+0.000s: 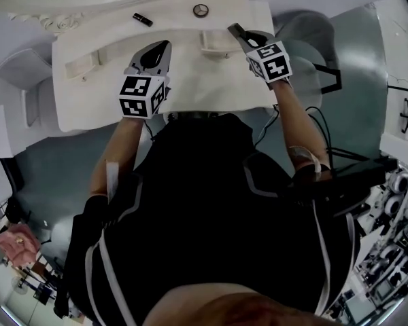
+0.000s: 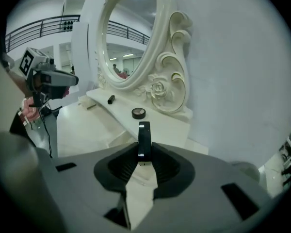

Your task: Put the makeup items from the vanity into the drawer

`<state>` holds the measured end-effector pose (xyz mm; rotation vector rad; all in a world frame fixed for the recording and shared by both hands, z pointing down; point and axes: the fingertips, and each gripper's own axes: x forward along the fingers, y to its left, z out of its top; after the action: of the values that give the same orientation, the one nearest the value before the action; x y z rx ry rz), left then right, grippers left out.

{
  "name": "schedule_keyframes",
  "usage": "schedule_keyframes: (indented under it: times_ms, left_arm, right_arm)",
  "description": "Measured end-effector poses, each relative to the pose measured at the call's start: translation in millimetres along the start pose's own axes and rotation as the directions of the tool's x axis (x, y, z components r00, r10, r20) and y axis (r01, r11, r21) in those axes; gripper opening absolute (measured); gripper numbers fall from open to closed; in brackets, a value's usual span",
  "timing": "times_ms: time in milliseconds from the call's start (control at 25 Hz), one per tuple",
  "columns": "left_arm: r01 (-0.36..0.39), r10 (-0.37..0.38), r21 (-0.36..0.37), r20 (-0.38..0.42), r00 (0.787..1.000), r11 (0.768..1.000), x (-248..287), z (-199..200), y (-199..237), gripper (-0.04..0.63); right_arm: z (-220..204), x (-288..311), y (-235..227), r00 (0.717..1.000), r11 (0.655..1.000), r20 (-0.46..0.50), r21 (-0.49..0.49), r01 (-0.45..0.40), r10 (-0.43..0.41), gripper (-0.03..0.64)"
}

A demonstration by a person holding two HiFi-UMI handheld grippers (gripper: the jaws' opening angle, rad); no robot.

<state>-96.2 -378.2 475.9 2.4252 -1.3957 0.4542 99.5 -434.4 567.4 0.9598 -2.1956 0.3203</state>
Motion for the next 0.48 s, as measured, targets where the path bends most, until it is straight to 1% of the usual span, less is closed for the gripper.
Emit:
schedule_keyframes:
  times_ms: [80,240,360,480]
  left_arm:
    - [-0.016,0.016,-0.010,-0.013,1.000,1.000,1.0,-7.2,1.3,0.005]
    - [-0.035,0.034,-0.027,-0.031,0.999,0.999,-0.8,-17.4,-1.1,0.005]
    - [-0.044,0.043,-0.036,-0.037,0.998,0.998,-1.5,-22.1,-1.1,0.005]
    - [-0.054,0.052,-0.045,-0.046,0.998,0.998,-1.4,-27.8,-0.5,0.005]
  right_arm:
    - [-4.0,8.6,3.9,1.000,0.999,-0.021,-0.047,-0.019,0.018,0.092]
    - [-2.1,13.5,14.4,0.996,0.990,-0.024,-0.111,-0.085,0.083,0.092]
    - [-7.2,17.4,24.2,0.989,0.973,-0.063,-0.181,-0.141,0.131,0.092]
    - [-17.0,25.2,30.2,0.982,0.961,-0.118,-0.217,-0.172,0.149,0.092]
